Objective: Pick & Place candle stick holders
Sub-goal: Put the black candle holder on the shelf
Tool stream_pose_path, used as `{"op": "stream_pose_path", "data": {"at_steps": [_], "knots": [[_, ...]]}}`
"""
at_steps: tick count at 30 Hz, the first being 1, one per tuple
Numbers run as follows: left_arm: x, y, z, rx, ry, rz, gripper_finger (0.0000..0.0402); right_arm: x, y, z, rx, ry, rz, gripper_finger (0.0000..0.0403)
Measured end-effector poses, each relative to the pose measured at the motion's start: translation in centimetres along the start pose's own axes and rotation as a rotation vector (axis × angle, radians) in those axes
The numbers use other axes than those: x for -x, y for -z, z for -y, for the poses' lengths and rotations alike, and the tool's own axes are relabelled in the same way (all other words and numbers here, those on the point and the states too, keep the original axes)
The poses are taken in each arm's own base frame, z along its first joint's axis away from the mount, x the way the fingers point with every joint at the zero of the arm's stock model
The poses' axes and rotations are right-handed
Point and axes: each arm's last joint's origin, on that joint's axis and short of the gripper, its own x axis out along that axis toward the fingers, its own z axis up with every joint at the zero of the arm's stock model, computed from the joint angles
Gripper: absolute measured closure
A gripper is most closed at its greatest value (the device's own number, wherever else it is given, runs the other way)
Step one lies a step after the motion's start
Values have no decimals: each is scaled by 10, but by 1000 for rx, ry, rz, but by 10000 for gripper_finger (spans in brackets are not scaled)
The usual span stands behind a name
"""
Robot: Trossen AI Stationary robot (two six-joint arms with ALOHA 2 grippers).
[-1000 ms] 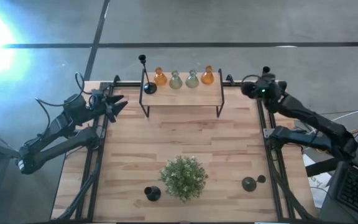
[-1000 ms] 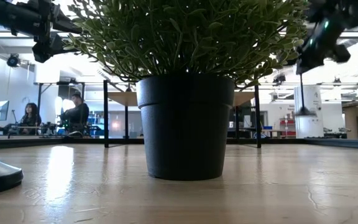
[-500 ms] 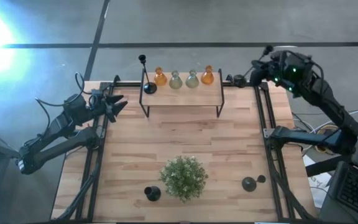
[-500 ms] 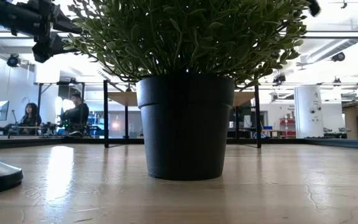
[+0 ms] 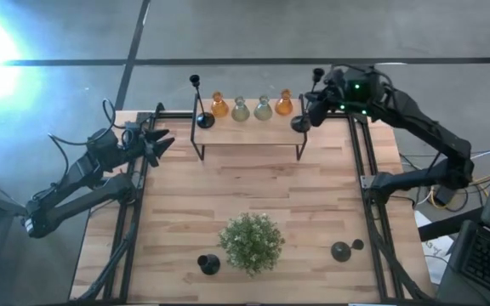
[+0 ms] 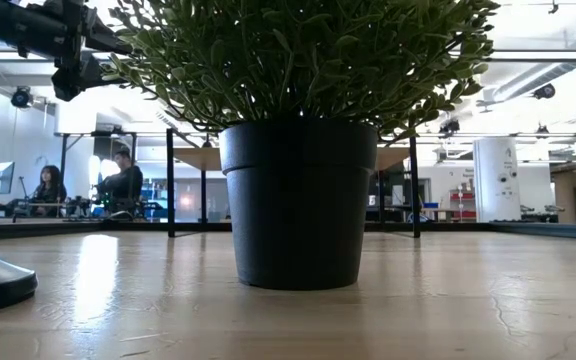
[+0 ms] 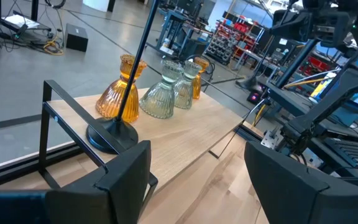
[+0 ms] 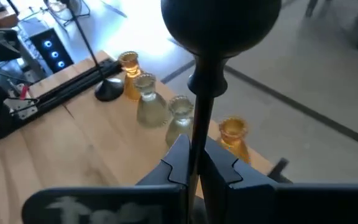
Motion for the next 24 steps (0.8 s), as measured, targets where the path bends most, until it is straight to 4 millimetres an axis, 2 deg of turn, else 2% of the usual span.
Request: {"op": "stream_pose_path", "data": {"at_steps": [5,15,24], "knots": [[0,0,0,0,0,0,138,-10,-2,-3,20,-36,42,392],[0,0,0,0,-2,1,138,-35,7,-6,59,-101,32,392],[0,0,0,0,-8,4,138,-63,15,-5,177,-45,-1,392]]}}
